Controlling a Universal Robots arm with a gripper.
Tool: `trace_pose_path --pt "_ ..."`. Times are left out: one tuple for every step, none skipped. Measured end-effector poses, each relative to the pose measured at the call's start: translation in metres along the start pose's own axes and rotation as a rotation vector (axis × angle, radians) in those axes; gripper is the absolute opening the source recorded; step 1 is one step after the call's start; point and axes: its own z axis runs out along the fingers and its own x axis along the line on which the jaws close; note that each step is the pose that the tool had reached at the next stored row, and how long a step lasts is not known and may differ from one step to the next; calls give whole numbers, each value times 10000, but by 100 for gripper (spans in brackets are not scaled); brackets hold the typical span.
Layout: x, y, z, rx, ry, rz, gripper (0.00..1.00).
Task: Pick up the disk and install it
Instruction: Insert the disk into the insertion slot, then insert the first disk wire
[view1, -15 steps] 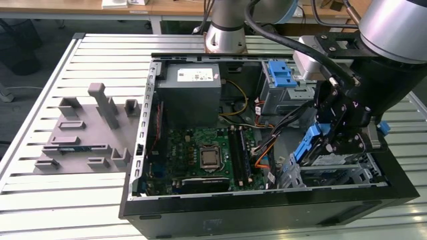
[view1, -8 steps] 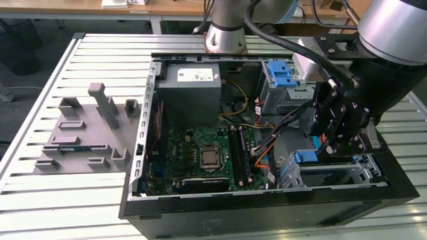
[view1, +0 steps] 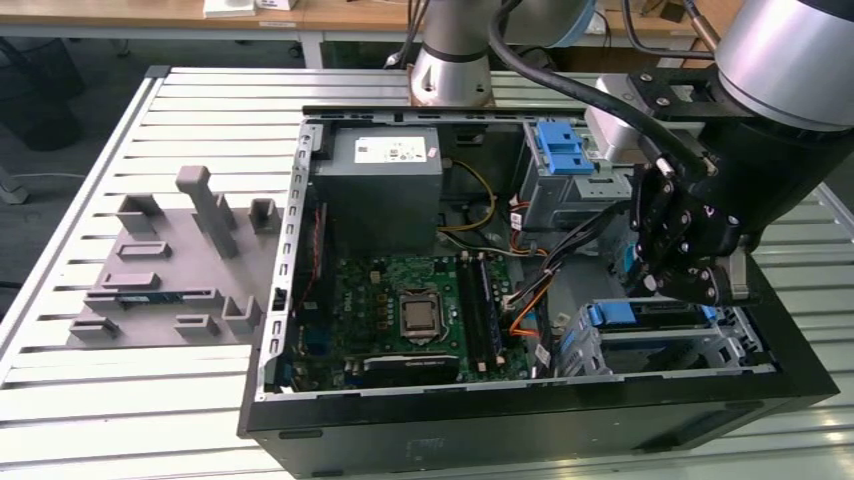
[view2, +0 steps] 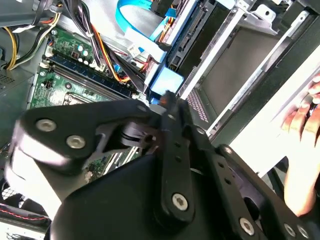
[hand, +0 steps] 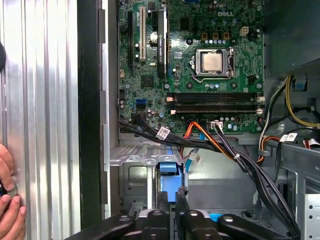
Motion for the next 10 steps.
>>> trace_pose_path --pt "0 0 0 0 0 0 19" --pt "0 0 0 0 0 0 13" --pt "0 0 0 0 0 0 13" --pt "0 0 1 0 0 0 11" --pt "0 0 1 0 0 0 11" --pt "0 0 1 0 0 0 11" --pt "0 0 1 0 0 0 11" --pt "0 0 2 0 0 0 11" --pt "0 0 3 0 0 0 11" --pt "0 0 3 -1 0 0 11"
